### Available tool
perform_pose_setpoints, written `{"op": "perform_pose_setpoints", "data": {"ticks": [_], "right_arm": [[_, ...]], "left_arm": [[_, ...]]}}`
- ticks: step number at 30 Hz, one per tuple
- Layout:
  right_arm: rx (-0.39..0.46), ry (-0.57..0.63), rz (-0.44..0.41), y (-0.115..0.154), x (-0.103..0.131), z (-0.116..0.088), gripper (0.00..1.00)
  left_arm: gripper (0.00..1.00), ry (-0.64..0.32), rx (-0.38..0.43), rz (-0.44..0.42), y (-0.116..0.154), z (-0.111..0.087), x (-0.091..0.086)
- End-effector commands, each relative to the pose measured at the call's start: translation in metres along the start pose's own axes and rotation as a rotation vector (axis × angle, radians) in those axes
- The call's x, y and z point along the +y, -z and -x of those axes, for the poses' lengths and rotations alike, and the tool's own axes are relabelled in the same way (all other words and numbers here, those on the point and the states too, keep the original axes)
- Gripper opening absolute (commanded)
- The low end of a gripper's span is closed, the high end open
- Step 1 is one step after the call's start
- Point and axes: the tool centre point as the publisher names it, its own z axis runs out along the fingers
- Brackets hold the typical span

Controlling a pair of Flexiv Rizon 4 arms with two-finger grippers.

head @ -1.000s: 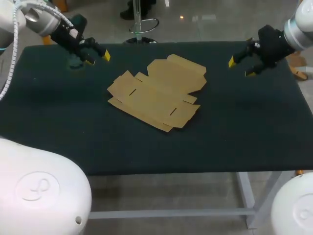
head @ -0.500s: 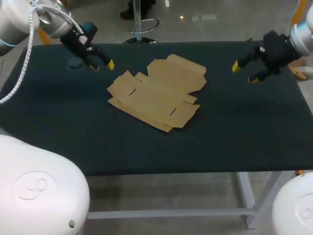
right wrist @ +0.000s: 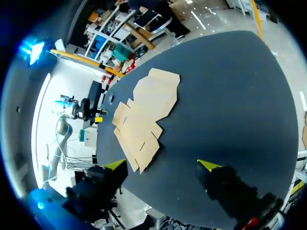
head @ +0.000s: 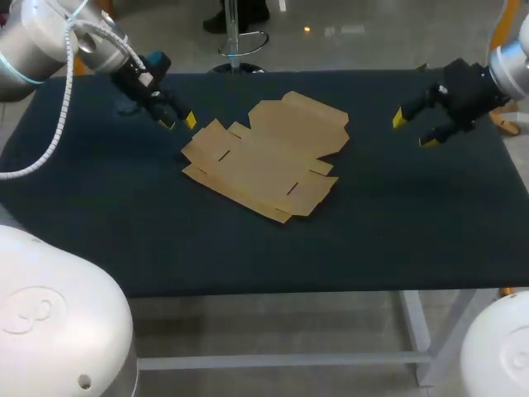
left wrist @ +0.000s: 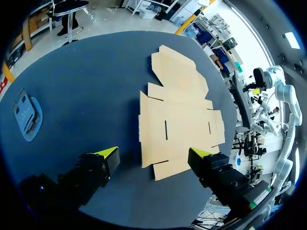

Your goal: Assemble the packaging by folding the flat box into shape, placing the metal phone stand inside, and closing the box properly

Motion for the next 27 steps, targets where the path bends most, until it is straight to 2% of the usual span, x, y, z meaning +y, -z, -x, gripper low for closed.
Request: {"op": "perform_pose_setpoints", "data": {"ticks": [1,6,15,18,19,21,24,25,26,27], "right_arm": [[-0.002,-0.004,-0.008,0.002,0.0,0.001,1.0],[-0.007,-0.01,-0.011,0.003,0.0,0.002,1.0],[-0.018,-0.024,-0.02,0.002,0.001,0.005,1.0],[-0.021,-0.028,-0.021,0.002,0.001,0.006,1.0],[-0.022,-0.029,-0.022,0.002,0.001,0.006,1.0],[-0.023,-0.031,-0.022,0.002,0.001,0.006,1.0],[-0.023,-0.032,-0.022,0.003,0.0,0.007,1.0],[-0.024,-0.032,-0.021,0.003,-0.001,0.007,1.0],[-0.024,-0.032,-0.021,0.003,-0.001,0.007,1.0],[-0.024,-0.032,-0.02,0.003,-0.001,0.008,1.0]], "left_arm": [[0.91,0.004,0.045,0.102,-0.014,0.012,-0.009],[0.83,0.001,0.066,0.126,-0.026,0.016,-0.01],[0.8,-0.028,0.114,0.168,-0.048,0.016,-0.011],[0.73,-0.036,0.126,0.185,-0.055,0.015,-0.012],[0.65,-0.039,0.13,0.189,-0.057,0.014,-0.012],[0.6,-0.041,0.132,0.199,-0.06,0.014,-0.012],[0.42,-0.04,0.132,0.208,-0.064,0.014,-0.012],[0.32,-0.037,0.132,0.209,-0.065,0.015,-0.013],[0.12,-0.034,0.136,0.209,-0.065,0.015,-0.013],[0.0,-0.032,0.139,0.208,-0.065,0.016,-0.012]]}}
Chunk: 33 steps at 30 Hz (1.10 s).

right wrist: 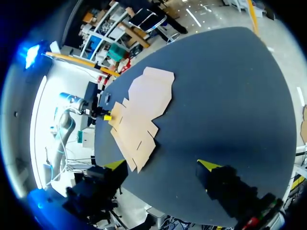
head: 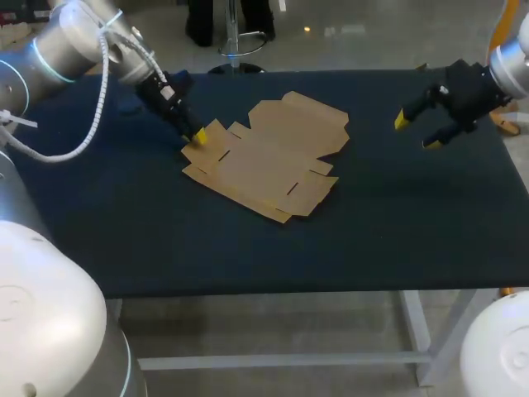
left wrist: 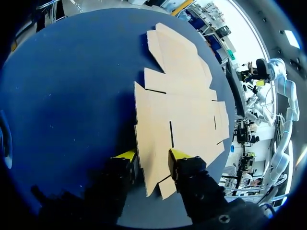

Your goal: Assemble the packaging by folding the flat box into shape, placing the metal phone stand inside, and closing the box properly

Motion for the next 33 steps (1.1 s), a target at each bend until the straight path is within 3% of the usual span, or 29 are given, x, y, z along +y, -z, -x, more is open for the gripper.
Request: {"op": "perform_pose_setpoints", "data": {"ticks": [1,9,20,24,33], "right_arm": [[0.005,-0.001,-0.002,0.002,0.0,0.002,1.0],[0.015,-0.009,-0.002,0.002,-0.001,0.006,1.0],[0.028,-0.005,-0.003,0.003,-0.003,0.008,1.0],[0.033,-0.005,-0.005,0.004,-0.002,0.009,1.0],[0.055,0.01,-0.026,0.002,-0.003,0.01,1.0]], "left_arm": [[0.0,0.006,0.047,0.07,-0.002,0.007,-0.006],[0.0,0.041,0.048,-0.002,0.004,-0.003,0.007],[0.0,0.239,0.024,-0.197,0.012,-0.031,0.037],[0.0,0.324,0.03,-0.259,0.008,-0.04,0.049],[0.0,0.379,0.049,-0.352,-0.009,-0.063,0.079]]}}
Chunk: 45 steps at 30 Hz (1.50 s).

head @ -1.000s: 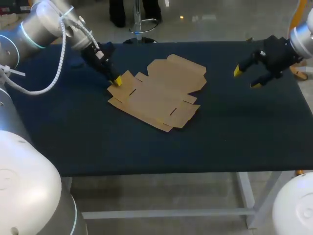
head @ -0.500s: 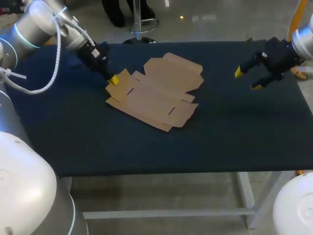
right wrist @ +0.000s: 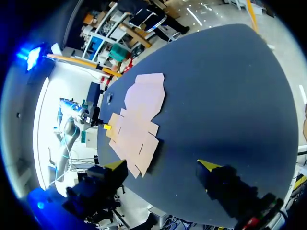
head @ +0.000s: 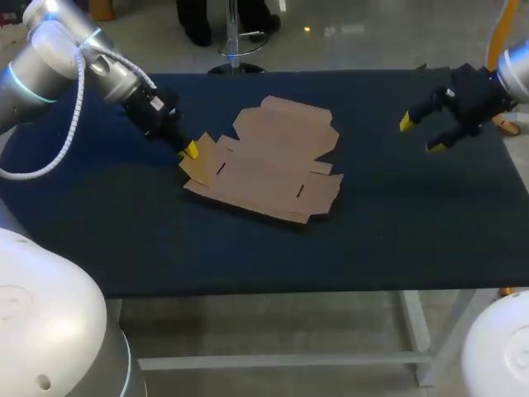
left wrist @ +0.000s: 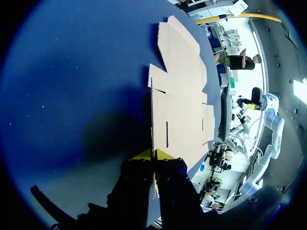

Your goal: Assemble the packaging by folding the flat box into shape, placing the metal phone stand inside, and closing the box properly

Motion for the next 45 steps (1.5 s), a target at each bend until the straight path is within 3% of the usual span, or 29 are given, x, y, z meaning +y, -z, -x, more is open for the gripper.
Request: {"op": "perform_pose_setpoints", "data": {"ticks": [1,6,7,8,9,10,14,15,19,26,32,35,45], "right_arm": [[0.019,0.025,-0.022,0.0,0.001,0.001,1.0],[0.021,0.033,-0.036,-0.002,-0.001,0.001,1.0],[0.022,0.033,-0.038,-0.002,-0.002,0.001,1.0],[0.022,0.033,-0.04,-0.003,-0.002,0.001,1.0],[0.023,0.033,-0.043,-0.003,-0.002,0.002,1.0],[0.023,0.033,-0.047,-0.004,-0.002,0.002,1.0],[0.023,0.038,-0.056,-0.004,-0.003,0.002,1.0],[0.024,0.041,-0.059,-0.004,-0.002,0.002,1.0],[0.027,0.049,-0.068,-0.005,-0.002,0.002,1.0],[0.029,0.06,-0.088,-0.01,-0.001,0.003,1.0],[0.019,0.071,-0.099,-0.011,-0.001,0.001,1.0],[0.015,0.076,-0.102,-0.012,0.0,0.0,1.0],[0.008,0.078,-0.11,-0.015,0.001,0.001,1.0]], "left_arm": [[0.0,0.001,-0.04,-0.364,-0.007,-0.01,0.029],[0.0,-0.001,-0.022,-0.407,-0.008,-0.016,0.04],[0.14,-0.003,-0.024,-0.406,-0.01,-0.017,0.043],[0.39,-0.004,-0.024,-0.405,-0.011,-0.018,0.045],[0.73,0.0,-0.029,-0.4,-0.011,-0.018,0.047],[1.0,0.001,-0.031,-0.396,-0.011,-0.019,0.048],[1.0,0.0,-0.058,-0.361,-0.003,-0.019,0.045],[1.0,-0.029,-0.067,-0.314,0.001,-0.019,0.041],[1.0,-0.053,-0.088,-0.259,0.009,-0.014,0.023],[1.0,-0.14,-0.053,-0.18,0.012,-0.007,0.004],[1.0,-0.19,-0.068,-0.111,0.006,-0.004,-0.008],[0.89,-0.213,-0.083,-0.068,0.001,-0.005,-0.014],[0.68,-0.215,-0.111,0.0,-0.011,-0.004,-0.021]]}}
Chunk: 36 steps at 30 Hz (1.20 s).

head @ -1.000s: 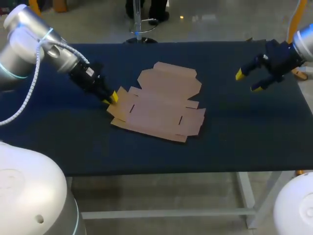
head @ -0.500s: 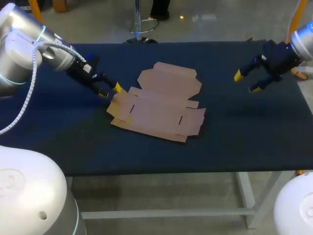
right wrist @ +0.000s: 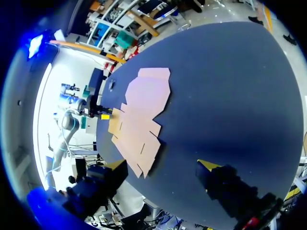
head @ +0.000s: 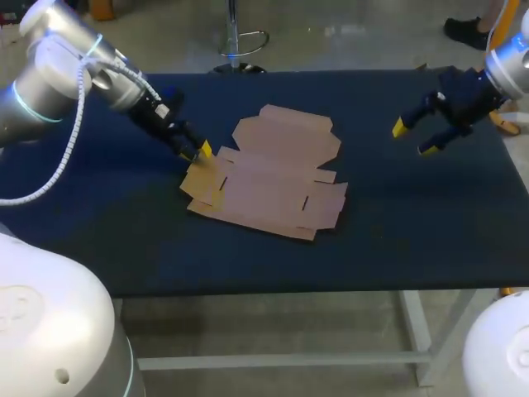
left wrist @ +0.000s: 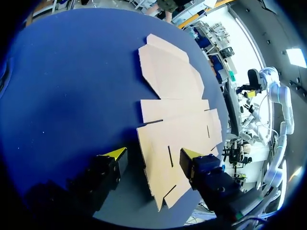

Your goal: Assemble the packaging by folding the flat box into shape, placing the metal phone stand inside, and closing the box properly

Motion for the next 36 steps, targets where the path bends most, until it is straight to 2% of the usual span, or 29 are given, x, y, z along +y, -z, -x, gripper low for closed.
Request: {"op": "perform_pose_setpoints", "data": {"ticks": [1,4,5,6,10,16,23,29,36], "right_arm": [[0.001,-0.001,-0.008,0.0,0.002,0.001,1.0],[0.001,0.0,-0.009,-0.001,0.002,0.0,1.0],[0.002,0.001,-0.009,-0.001,0.002,0.0,1.0],[0.002,0.001,-0.009,-0.001,0.002,0.0,1.0],[0.004,0.0,-0.011,-0.001,0.0,0.002,1.0],[0.008,0.003,-0.008,0.001,-0.004,0.002,1.0],[0.018,0.015,-0.006,0.002,-0.01,0.0,1.0],[0.026,0.031,-0.005,0.004,-0.017,-0.003,1.0],[0.033,0.043,0.002,0.007,-0.025,-0.005,1.0]], "left_arm": [[0.62,0.003,-0.005,0.133,-0.006,0.003,-0.006],[0.34,0.016,-0.026,0.143,-0.009,0.003,-0.005],[0.21,0.018,-0.029,0.144,-0.01,0.003,-0.004],[0.0,0.022,-0.03,0.143,-0.011,0.003,-0.004],[0.0,0.036,-0.037,0.121,-0.012,0.002,0.003],[0.0,0.084,-0.036,0.012,-0.004,-0.007,0.016],[0.0,0.207,-0.046,-0.106,0.0,-0.028,0.035],[0.0,0.287,-0.007,-0.111,-0.008,-0.039,0.047],[0.0,0.303,0.028,-0.166,-0.014,-0.044,0.064]]}}
